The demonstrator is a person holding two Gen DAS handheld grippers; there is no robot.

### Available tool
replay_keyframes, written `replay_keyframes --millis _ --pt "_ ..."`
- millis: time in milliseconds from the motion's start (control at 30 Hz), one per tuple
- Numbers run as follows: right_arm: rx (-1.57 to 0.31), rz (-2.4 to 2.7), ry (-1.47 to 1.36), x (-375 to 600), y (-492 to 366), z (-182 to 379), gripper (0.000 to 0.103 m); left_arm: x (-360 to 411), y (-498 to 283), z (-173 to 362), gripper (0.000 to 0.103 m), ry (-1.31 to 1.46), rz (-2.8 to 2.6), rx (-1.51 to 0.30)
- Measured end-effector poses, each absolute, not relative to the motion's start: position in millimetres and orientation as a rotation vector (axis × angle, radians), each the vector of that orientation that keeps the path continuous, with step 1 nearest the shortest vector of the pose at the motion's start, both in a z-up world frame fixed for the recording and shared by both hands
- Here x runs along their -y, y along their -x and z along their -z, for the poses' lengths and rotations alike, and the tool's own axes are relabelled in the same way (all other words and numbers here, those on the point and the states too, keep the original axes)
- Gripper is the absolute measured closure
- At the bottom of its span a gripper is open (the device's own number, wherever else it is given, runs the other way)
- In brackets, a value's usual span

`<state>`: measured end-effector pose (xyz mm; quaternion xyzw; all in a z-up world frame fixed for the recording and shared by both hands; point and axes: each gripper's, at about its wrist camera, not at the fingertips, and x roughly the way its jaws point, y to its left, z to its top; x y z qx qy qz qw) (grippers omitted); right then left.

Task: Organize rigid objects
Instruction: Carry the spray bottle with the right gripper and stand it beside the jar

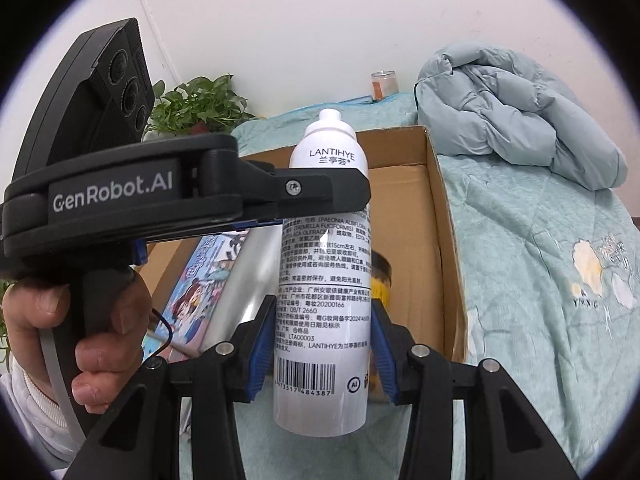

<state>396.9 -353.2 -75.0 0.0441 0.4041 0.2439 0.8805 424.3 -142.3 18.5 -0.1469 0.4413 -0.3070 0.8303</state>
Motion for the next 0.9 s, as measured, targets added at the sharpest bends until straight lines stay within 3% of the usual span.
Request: replay_keyframes --millis 300,900 --pt "-0.886 -0.504 -0.116 353.3 -423.1 94.8 0.06 134.9 -470.4 24.1 0.056 0.42 0.658 -1.043" --pt "-0.921 -0.481 -0.13 368.1 -442.9 109.4 0.06 161.2 -498.7 44.7 0.056 0.41 0.663 -1.144"
